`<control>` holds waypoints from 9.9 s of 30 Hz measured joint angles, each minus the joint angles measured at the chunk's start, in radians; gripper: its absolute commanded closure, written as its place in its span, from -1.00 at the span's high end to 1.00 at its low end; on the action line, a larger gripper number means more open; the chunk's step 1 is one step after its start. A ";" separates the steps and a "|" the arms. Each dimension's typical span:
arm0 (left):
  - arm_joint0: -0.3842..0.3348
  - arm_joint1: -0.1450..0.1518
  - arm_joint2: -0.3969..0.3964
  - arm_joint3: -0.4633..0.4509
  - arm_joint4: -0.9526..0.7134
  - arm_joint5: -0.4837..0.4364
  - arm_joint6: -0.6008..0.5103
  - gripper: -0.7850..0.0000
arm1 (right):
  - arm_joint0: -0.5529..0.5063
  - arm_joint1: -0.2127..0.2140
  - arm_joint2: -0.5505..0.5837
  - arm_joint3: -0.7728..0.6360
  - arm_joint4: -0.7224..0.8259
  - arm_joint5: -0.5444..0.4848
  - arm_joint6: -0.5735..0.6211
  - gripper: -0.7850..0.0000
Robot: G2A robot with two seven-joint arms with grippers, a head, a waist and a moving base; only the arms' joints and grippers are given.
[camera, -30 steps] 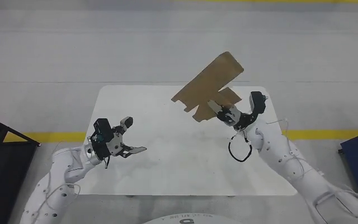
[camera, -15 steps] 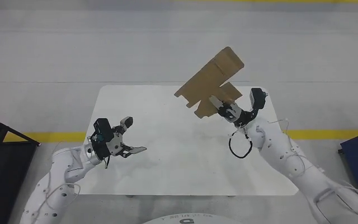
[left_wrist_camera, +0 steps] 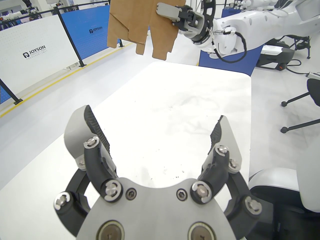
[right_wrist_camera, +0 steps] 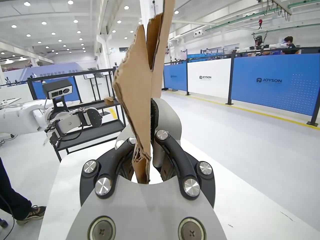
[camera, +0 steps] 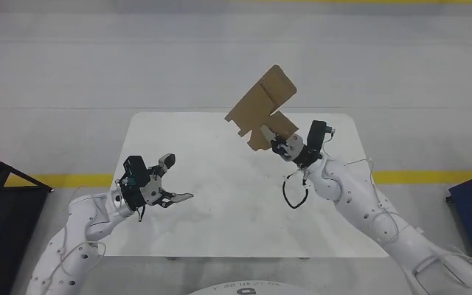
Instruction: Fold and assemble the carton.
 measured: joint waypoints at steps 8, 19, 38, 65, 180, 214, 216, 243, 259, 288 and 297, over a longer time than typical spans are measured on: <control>0.000 0.000 0.000 0.000 0.000 0.000 0.000 1.00 | -0.025 0.001 0.012 -0.109 -0.357 0.250 0.145 -1.00; 0.000 0.000 0.000 0.000 0.000 0.000 0.000 1.00 | -0.215 0.017 0.058 -0.374 -1.150 0.935 0.660 -1.00; 0.000 0.000 0.000 0.000 0.000 0.000 0.000 1.00 | -0.279 0.010 0.070 -0.440 -1.524 1.027 0.946 -1.00; 0.000 0.000 0.000 0.000 0.000 0.000 0.000 1.00 | -0.169 -0.002 -0.056 -0.489 -2.224 0.668 1.361 -1.00; -0.063 0.023 0.002 -0.398 0.167 0.044 -0.487 0.98 | 0.228 0.058 -0.246 -0.116 -0.376 -0.111 0.628 -1.00; -0.281 0.014 0.173 -0.213 -0.133 0.132 -0.748 -1.00 | 0.140 0.055 -0.062 -0.125 -0.411 -0.081 0.386 1.00; -0.266 0.018 0.130 -0.166 -0.218 0.119 -0.694 -1.00 | 0.114 0.066 -0.013 -0.096 -0.391 -0.099 0.259 1.00; -0.306 0.028 0.098 0.123 -0.847 0.105 -0.741 -1.00 | 0.094 0.038 0.035 0.106 -0.069 -0.345 0.036 1.00; -0.387 0.034 0.175 0.282 -1.747 0.183 -1.048 -1.00 | 0.169 0.013 -0.047 0.170 0.117 -0.405 0.151 1.00; -0.391 -0.001 0.266 0.316 -2.096 0.271 -1.326 -1.00 | 0.323 -0.085 -0.299 0.168 0.639 -0.407 0.512 -1.00; -0.395 -0.009 0.260 0.336 -2.089 0.273 -1.328 -1.00 | 0.318 -0.056 -0.298 0.118 0.715 -0.407 0.548 -1.00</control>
